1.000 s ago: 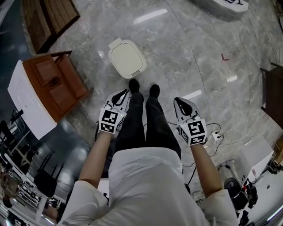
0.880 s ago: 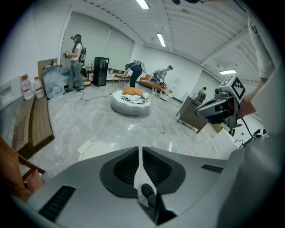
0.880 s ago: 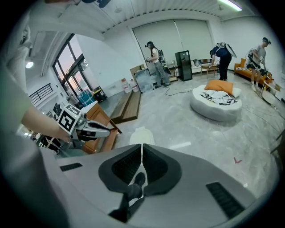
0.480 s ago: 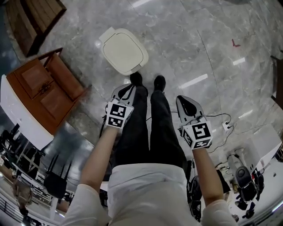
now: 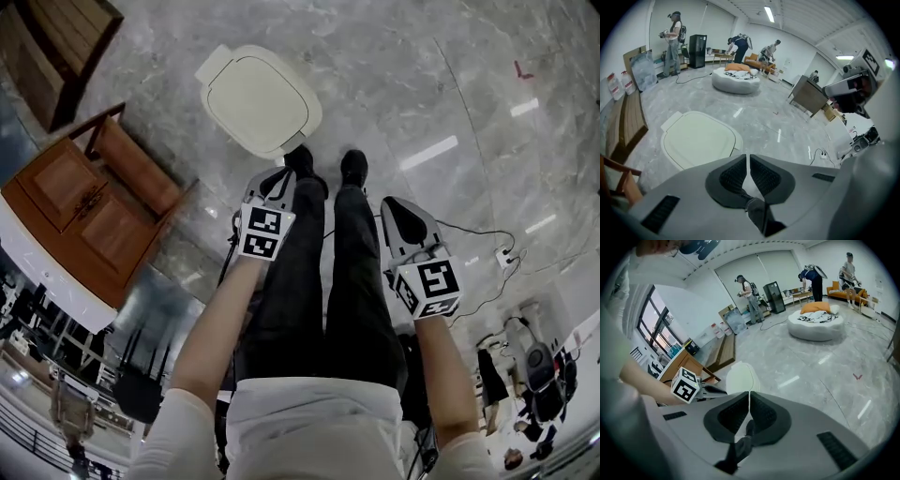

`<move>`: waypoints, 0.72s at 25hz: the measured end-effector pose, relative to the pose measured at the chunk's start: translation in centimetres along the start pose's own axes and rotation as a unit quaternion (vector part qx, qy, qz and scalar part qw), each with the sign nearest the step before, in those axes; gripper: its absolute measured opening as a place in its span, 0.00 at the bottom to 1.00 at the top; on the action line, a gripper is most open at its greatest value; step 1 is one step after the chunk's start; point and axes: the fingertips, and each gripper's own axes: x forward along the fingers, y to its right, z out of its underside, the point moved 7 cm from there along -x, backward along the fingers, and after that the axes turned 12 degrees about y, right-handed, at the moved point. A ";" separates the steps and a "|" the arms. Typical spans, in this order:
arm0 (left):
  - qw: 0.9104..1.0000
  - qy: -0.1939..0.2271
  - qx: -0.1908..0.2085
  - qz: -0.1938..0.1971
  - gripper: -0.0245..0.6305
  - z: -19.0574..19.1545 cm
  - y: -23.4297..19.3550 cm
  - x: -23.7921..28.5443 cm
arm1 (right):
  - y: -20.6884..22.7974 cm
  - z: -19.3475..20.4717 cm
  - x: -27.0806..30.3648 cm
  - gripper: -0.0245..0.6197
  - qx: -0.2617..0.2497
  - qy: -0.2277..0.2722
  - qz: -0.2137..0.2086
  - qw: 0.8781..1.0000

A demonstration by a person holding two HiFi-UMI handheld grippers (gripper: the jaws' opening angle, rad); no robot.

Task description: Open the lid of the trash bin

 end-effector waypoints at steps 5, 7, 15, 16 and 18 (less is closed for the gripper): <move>1.000 -0.015 0.002 -0.010 0.08 1.7 -1.2 2.4 | 0.7 2.0 1.7 0.09 0.028 0.003 0.009 1.000; 1.000 -0.019 0.004 -0.013 0.08 2.0 -1.6 3.6 | 1.0 2.7 2.3 0.09 0.036 0.001 0.009 0.999; 0.995 -0.081 0.023 -0.054 0.08 3.6 -2.2 7.1 | 2.8 4.2 2.8 0.09 0.052 -0.006 0.020 0.998; 0.994 -0.086 0.024 -0.057 0.08 3.8 -2.2 7.4 | 3.1 4.3 2.8 0.09 0.055 -0.006 0.023 0.998; 0.993 -0.094 0.026 -0.061 0.08 4.2 -2.2 8.0 | 3.8 4.4 2.7 0.09 0.059 -0.005 0.029 0.998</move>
